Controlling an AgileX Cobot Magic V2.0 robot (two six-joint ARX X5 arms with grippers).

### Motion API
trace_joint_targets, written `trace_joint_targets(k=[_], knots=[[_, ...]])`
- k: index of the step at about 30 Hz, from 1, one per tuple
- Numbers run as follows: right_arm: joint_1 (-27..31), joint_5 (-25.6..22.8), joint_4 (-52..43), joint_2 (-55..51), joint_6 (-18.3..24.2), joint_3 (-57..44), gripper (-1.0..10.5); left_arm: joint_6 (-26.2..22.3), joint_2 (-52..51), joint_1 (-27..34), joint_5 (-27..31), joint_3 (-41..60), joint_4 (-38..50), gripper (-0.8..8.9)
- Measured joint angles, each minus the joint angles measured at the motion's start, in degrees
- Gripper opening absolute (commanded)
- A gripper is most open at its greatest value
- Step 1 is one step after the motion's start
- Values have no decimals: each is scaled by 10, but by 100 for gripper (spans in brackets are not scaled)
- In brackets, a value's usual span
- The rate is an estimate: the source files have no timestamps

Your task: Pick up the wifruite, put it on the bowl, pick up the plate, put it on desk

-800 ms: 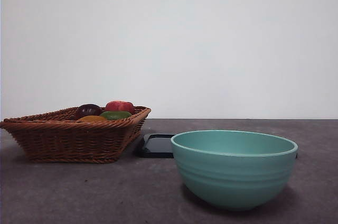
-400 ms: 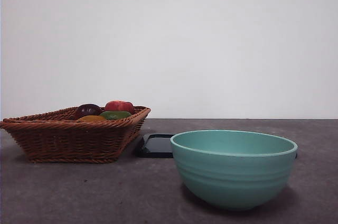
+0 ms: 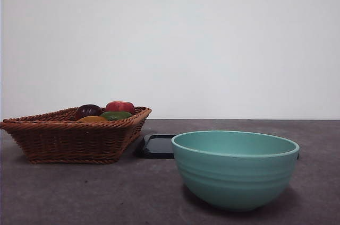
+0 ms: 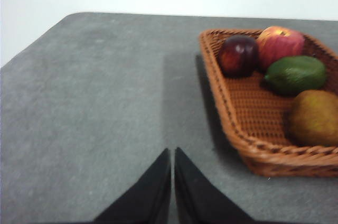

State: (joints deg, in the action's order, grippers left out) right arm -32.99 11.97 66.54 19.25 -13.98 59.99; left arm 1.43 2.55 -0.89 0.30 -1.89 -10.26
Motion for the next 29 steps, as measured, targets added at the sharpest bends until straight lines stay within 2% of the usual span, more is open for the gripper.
trace_joint_targets(k=[29], knots=[[0, 0, 0, 0, 0, 0, 16, 21, -22, 5, 3, 0, -2, 9]])
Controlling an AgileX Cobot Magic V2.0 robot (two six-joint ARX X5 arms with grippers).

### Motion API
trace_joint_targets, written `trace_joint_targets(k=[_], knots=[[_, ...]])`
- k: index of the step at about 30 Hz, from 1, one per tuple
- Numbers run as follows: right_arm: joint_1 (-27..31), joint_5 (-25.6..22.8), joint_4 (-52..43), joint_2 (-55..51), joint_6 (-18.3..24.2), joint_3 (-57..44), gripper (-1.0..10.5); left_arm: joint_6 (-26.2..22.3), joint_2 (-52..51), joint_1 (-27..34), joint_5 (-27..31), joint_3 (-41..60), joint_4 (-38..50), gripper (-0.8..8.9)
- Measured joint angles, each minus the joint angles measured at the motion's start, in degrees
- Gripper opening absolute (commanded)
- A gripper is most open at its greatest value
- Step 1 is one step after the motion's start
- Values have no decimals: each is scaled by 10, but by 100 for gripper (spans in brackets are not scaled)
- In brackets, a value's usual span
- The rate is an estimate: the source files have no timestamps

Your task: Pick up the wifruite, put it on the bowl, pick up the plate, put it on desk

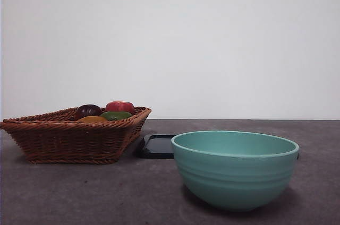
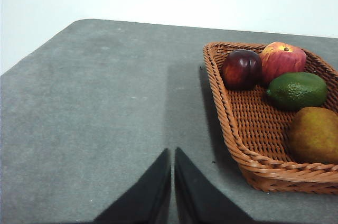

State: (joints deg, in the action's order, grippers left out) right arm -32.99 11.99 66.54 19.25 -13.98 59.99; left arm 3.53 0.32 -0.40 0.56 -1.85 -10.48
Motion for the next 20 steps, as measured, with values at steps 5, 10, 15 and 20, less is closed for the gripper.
trace_joint_targets(k=[5, 10, 15, 20], knots=[[0, 0, 0, 0, 0, 0, 16, -7, 0, 0, 0, 0, 0, 9], [0, 0, 0, 0, 0, 0, 16, -7, 0, 0, 0, 0, 0, 10], [0, 0, 0, 0, 0, 0, 16, -7, 0, 0, 0, 0, 0, 9], [0, 0, 0, 0, 0, 0, 16, -7, 0, 0, 0, 0, 0, 9]])
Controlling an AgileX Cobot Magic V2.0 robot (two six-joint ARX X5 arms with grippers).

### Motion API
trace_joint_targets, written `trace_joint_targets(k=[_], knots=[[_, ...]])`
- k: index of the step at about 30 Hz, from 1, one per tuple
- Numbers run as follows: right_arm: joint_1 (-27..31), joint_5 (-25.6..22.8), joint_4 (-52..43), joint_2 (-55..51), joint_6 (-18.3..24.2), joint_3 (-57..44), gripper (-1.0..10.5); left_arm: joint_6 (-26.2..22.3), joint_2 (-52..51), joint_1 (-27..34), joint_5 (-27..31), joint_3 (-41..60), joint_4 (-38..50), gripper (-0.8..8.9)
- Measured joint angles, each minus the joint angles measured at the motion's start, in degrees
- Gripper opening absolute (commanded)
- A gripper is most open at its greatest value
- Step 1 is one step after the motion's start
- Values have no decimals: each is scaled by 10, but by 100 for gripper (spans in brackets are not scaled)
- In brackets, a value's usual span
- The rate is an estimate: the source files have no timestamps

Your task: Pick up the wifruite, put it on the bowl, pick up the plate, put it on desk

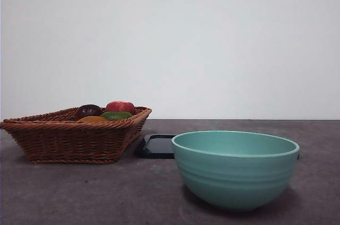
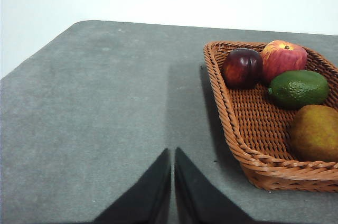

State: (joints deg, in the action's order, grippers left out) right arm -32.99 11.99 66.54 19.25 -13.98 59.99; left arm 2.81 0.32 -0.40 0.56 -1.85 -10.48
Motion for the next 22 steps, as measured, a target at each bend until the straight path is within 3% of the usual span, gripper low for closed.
trace_joint_targets(k=[5, 9, 15, 22], knots=[[15, -2, 0, 0, 12, 0, 16, -2, 0, 0, 0, 0, 0, 9], [91, -2, -22, -1, 80, -8, 16, -3, 0, 0, 0, 0, 0, 9], [202, 0, -256, -40, 158, -159, 16, -3, 0, 0, 0, 0, 0, 9], [303, 0, -517, -104, 158, -381, 16, -3, 0, 0, 0, 0, 0, 9]])
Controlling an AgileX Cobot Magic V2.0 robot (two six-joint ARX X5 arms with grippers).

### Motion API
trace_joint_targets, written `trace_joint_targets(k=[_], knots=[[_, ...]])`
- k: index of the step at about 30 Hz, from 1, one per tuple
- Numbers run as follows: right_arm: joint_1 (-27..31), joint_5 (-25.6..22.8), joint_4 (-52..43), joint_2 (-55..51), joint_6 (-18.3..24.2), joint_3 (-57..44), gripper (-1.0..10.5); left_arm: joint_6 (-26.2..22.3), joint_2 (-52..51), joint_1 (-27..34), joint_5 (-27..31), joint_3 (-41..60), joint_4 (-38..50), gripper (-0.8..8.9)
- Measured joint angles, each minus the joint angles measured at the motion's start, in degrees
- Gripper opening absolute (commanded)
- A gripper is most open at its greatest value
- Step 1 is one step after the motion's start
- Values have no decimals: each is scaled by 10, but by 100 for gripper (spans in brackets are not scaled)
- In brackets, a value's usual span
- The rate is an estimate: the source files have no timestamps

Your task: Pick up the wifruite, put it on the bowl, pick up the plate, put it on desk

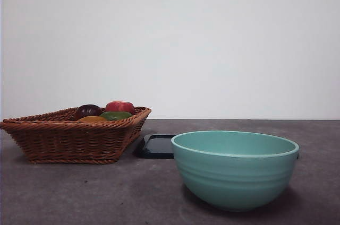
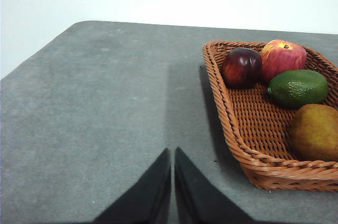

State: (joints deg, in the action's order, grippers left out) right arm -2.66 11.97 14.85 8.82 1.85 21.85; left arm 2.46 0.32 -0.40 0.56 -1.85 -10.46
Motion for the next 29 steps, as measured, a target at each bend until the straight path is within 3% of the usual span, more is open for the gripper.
trace_joint_targets(k=[5, 9, 15, 29], knots=[[56, -5, -25, -31, -1, -90, 16, 0, 0, 0, 0, 0, 0, 9], [78, -37, -53, -42, -1, -139, 16, 0, 0, 0, 0, 0, 0, 10], [80, -76, -78, -72, -1, -206, 16, 0, 0, 0, 0, 0, 0, 9], [54, -119, -52, -85, -1, -209, 16, 0, 0, 0, 0, 0, 0, 9]])
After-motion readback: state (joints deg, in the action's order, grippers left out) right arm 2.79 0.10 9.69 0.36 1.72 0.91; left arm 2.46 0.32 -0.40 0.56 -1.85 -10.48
